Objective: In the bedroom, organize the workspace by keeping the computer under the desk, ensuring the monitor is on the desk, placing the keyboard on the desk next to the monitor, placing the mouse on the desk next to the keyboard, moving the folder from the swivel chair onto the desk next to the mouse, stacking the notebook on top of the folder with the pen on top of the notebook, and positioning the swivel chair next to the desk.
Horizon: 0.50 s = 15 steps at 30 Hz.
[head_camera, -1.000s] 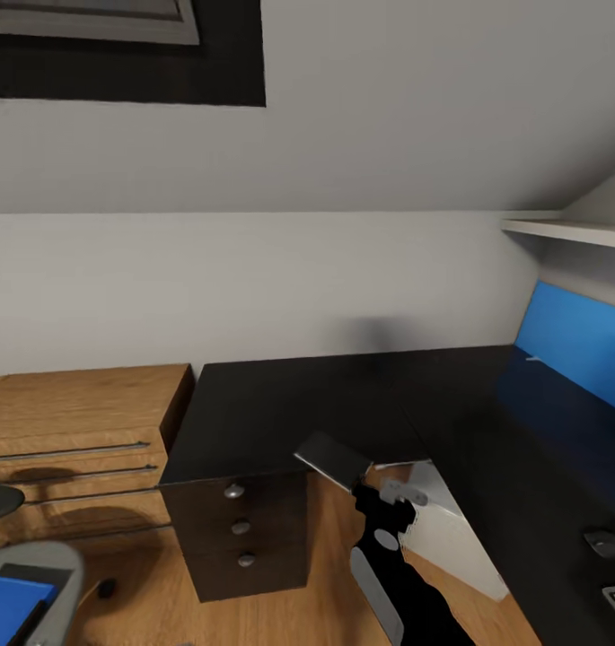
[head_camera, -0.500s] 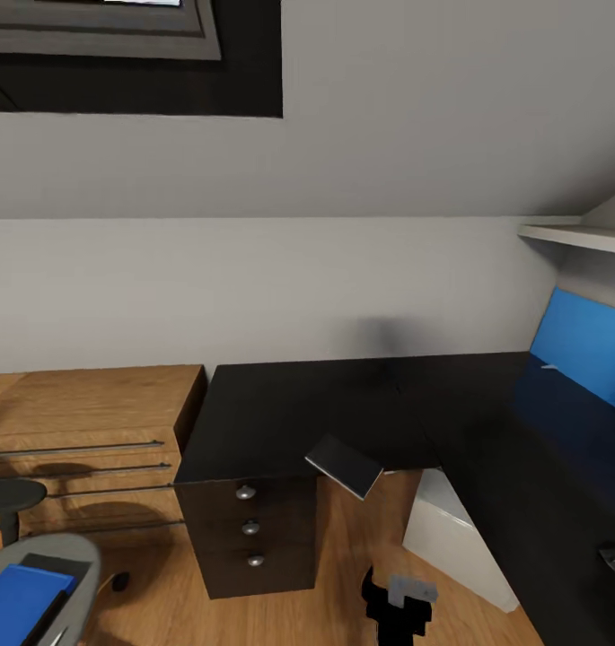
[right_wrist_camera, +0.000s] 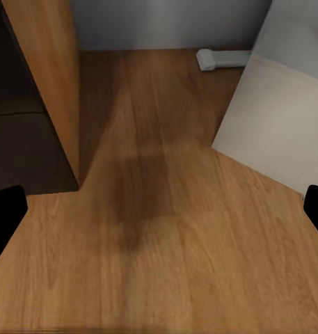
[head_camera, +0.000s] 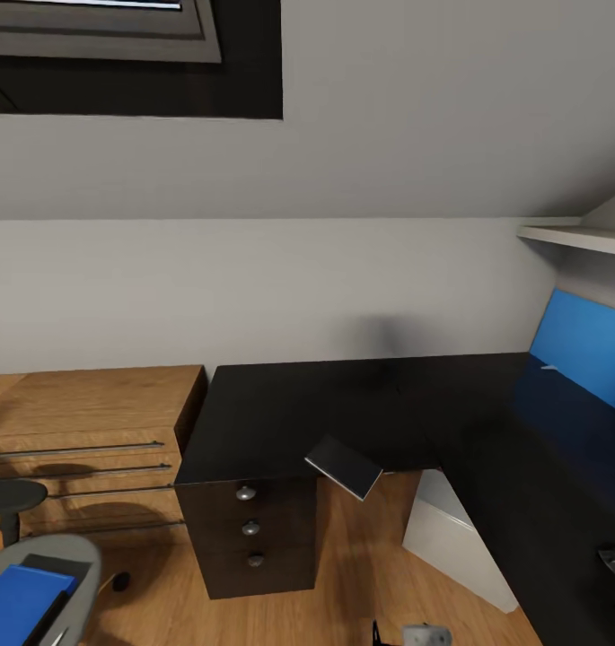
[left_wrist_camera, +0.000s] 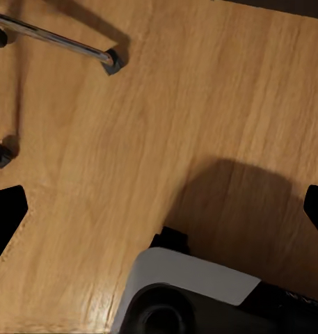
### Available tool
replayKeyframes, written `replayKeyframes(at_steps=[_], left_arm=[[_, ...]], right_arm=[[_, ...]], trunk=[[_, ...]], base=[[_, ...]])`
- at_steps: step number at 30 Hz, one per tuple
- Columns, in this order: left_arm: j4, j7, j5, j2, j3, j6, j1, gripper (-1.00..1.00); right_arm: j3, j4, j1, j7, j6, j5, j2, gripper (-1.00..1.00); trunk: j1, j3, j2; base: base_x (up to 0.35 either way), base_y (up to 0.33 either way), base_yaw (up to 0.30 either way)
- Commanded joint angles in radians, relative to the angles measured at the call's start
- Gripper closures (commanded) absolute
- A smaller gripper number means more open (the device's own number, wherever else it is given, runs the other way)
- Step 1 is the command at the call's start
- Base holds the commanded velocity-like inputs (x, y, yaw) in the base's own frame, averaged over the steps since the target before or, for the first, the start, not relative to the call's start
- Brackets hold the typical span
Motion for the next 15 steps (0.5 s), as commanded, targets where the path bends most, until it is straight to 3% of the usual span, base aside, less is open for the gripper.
replayKeyframes(at_steps=[1,3,5,10,11,15], left_arm=[[0.034,0.007,0.007,0.001,-0.010,-0.021,-0.001,-1.00],[0.071,0.006,0.006,-0.003,-0.012,-0.065,-0.001,-1.00],[0.105,0.004,0.007,-0.025,-0.014,-0.127,-0.001,-1.00],[0.133,0.001,0.005,-0.044,-0.016,-0.156,-0.001,-1.00],[0.142,0.002,0.006,-0.058,-0.019,-0.161,-0.001,-1.00],[0.169,0.002,0.005,-0.067,-0.021,-0.161,-0.001,-1.00]], right_arm=[[0.009,0.001,-0.001,-0.004,-0.002,-0.004,0.002,-1.00],[0.009,0.001,-0.001,-0.002,-0.002,-0.005,0.003,-1.00],[0.009,0.001,-0.001,-0.001,-0.005,-0.005,0.005,-1.00],[0.005,-0.002,-0.001,-0.001,-0.008,-0.007,0.003,-1.00],[0.001,-0.004,-0.001,0.000,-0.008,-0.008,0.005,-1.00],[0.001,-0.004,-0.001,-0.001,-0.007,-0.008,0.005,-1.00]], trunk=[[0.000,-0.001,-0.001],[0.000,-0.001,-0.001],[0.000,-0.001,-0.001],[0.000,-0.001,-0.001],[0.000,-0.001,-0.001],[0.000,-0.001,-0.001]], base=[[0.000,0.000,0.000],[0.000,0.000,0.000],[0.000,0.000,0.000],[-0.030,0.000,0.000],[-0.307,0.000,0.170],[-0.315,-0.060,0.233]])
